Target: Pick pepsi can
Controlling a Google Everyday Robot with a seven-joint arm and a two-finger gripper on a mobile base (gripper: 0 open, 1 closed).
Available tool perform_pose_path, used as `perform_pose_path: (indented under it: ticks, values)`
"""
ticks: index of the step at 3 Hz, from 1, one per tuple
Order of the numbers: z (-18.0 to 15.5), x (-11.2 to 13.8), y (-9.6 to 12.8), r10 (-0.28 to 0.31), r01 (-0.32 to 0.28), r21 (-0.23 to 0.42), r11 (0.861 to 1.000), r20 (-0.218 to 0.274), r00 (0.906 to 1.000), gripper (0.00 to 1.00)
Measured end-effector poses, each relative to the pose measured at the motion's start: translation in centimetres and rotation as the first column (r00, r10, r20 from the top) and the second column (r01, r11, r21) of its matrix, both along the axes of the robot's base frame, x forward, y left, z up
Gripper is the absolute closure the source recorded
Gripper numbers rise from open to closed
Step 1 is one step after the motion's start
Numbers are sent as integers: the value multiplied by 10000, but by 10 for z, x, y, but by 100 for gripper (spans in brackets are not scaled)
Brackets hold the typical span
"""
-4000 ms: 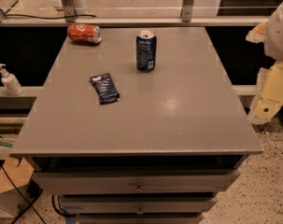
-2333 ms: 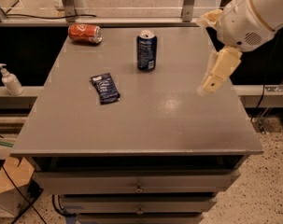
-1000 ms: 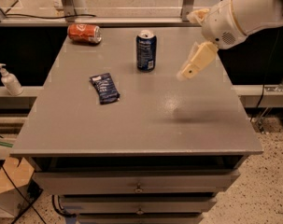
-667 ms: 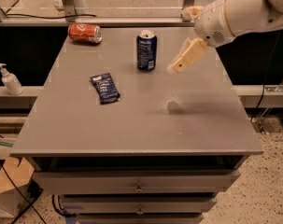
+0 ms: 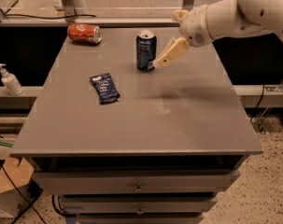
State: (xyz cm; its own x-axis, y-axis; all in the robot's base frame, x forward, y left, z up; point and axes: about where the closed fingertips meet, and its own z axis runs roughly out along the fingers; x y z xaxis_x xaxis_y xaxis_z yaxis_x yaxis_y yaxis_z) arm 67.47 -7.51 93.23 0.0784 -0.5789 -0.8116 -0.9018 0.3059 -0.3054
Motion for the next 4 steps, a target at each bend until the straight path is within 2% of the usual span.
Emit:
perform_pose_path:
  ticks: [1,2,3,4]
  values:
    - [-17,22,9,14,-6,258,9997,-326,9995,0]
    - [-31,37,24,268,-232,540,9983,-673,9974,0]
    - [-33,42,42,813,-761,729,9944,-713,9941,16]
    - [-31,42,52,1156,-1097,819,9906,-710,9908,39]
